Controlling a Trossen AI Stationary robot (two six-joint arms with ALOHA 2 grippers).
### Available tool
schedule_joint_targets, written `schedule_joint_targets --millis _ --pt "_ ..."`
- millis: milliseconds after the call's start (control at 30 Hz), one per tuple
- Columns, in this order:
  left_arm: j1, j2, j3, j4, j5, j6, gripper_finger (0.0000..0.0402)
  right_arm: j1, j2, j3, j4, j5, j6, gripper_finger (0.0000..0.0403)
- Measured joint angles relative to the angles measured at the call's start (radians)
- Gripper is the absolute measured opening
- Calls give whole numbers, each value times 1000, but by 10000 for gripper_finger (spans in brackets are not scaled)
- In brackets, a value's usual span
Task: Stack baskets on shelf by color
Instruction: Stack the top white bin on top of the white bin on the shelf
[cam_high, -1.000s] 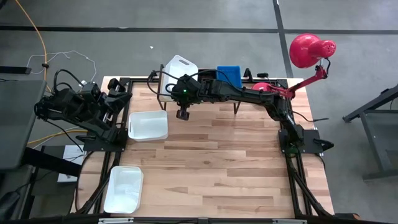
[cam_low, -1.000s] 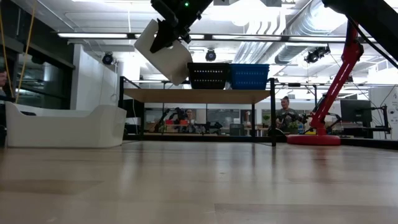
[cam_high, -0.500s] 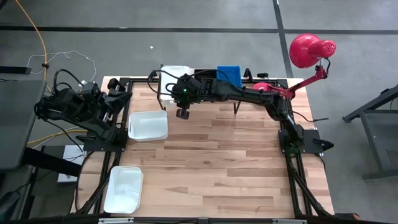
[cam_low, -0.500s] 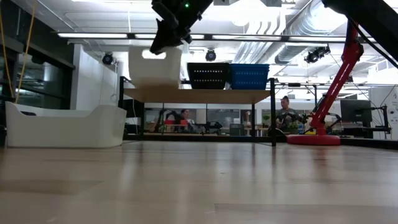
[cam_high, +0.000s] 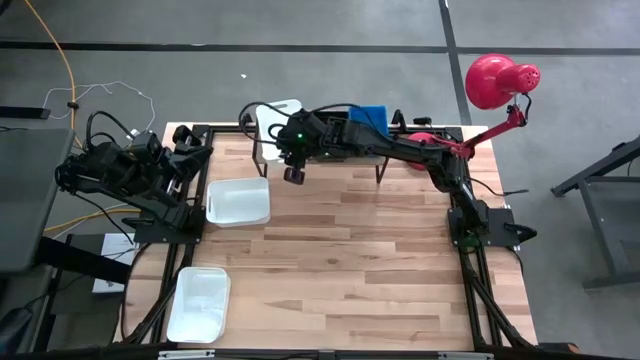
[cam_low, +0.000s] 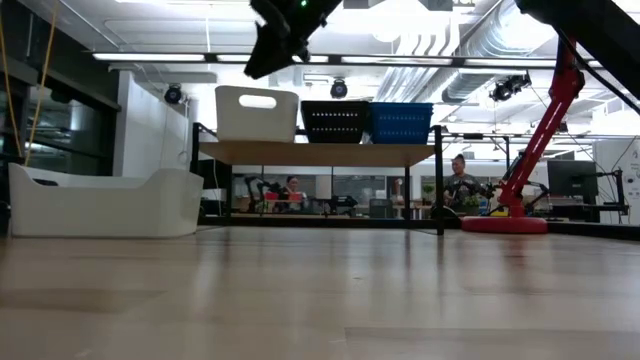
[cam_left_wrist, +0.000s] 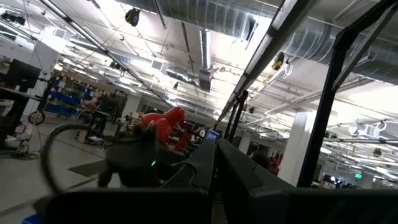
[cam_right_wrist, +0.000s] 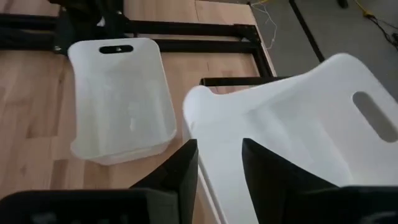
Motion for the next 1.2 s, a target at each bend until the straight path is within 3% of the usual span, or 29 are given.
schedule_joint_targets --millis 133,367,433,567,700,800,933,1100,1200 --pt "0 0 0 0 -10 2 5 0 -3 53 -28 -14 -29 114" --pt "0 0 0 -20 -10 27 5 6 -73 52 -141 -180 -20 111" --pt "0 0 0 -52 -15 27 5 22 -91 52 -229 -211 -27 94" --pt "0 8 0 -131 -17 27 5 70 -117 52 -442 -216 -47 16" --pt "0 39 0 -206 -54 26 5 120 -154 -11 -539 -216 -35 7" --pt "0 83 0 -250 -107 27 3 156 -216 -135 -507 -215 -1 3" --pt "0 173 0 -295 -140 -2 1 198 -378 -412 -363 -202 110 1" --pt "0 288 0 -345 -151 -98 0 274 -660 -825 -7 -130 357 0" --pt "0 354 -23 -337 -214 -149 0 323 -804 -1036 230 -46 515 0"
